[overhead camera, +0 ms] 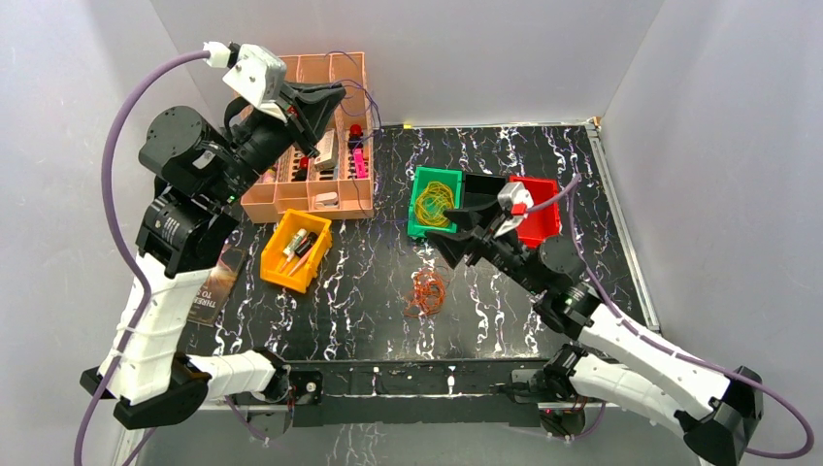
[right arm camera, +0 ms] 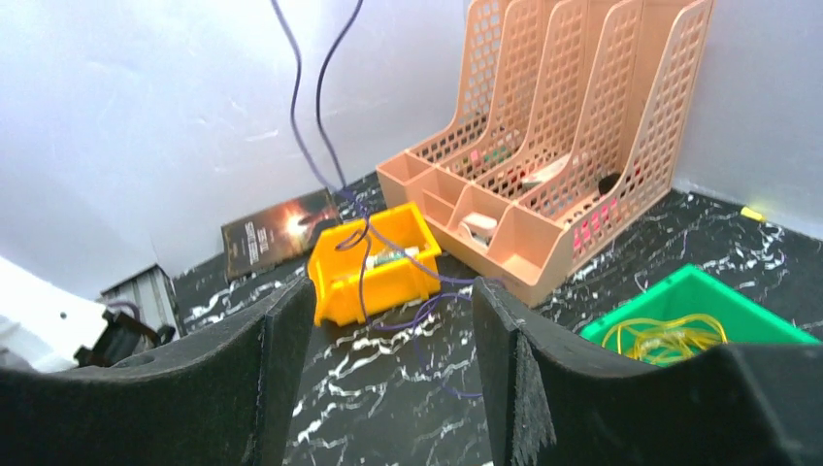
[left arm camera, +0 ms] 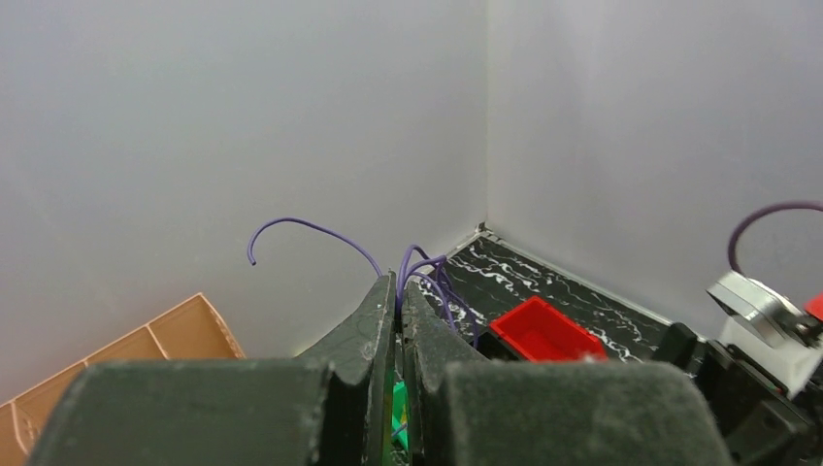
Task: Untangle the cables
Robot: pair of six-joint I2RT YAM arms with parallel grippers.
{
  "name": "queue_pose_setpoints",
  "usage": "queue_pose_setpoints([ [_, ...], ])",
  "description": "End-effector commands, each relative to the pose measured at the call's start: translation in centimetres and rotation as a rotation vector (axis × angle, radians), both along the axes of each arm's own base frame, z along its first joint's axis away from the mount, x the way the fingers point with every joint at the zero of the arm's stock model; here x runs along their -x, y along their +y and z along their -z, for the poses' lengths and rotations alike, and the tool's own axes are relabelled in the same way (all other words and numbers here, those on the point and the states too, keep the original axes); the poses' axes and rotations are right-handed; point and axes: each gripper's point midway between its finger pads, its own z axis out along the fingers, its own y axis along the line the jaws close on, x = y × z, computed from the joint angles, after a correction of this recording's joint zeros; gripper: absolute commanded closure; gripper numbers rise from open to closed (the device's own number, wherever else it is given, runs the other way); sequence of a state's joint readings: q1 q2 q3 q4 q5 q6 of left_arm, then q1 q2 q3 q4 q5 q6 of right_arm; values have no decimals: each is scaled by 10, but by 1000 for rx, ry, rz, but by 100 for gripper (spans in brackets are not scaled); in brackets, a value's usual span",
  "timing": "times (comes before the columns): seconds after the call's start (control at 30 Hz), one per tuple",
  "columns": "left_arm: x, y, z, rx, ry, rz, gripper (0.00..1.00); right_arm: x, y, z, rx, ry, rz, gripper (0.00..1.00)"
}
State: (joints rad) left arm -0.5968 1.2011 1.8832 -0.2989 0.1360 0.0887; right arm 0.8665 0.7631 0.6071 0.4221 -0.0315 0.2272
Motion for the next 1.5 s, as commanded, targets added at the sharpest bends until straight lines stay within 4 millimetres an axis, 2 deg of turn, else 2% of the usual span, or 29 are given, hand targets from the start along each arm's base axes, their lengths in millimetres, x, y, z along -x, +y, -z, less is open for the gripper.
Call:
queue_pose_setpoints([
  [0.0, 16, 0, -10, 40, -26, 55, 100, -8, 8, -56, -140, -42, 7, 31],
  [0.17, 15, -6, -8, 38, -19, 78, 100, -23, 29, -84, -253, -45, -12, 32],
  [0.27, 15, -6, -8, 37, -17, 80, 100, -25, 43, -99, -306, -41, -65, 32],
  [0.43, 16, -6, -8, 38, -17, 82, 100, -27, 56, -117, -366, -52, -110, 31],
  [0.73, 15, -7, -4, 36, -4, 86, 100, -38, 77, -129, -381, -48, -147, 33],
  [0.93, 16, -9, -3, 40, 0, 98, 100, -48, 93, -119, -356, -15, -158, 35],
  [1.2, 20, -6, 1, 62, 8, 100, 100, -63, 102, -86, -266, 61, -110, 62],
  [1.37, 23, -2, 5, 69, 13, 89, 100, -69, 99, -75, -259, 100, -82, 93],
  [1.47, 25, 3, 7, 74, 19, 69, 100, -72, 95, -70, -234, 123, -56, 100],
])
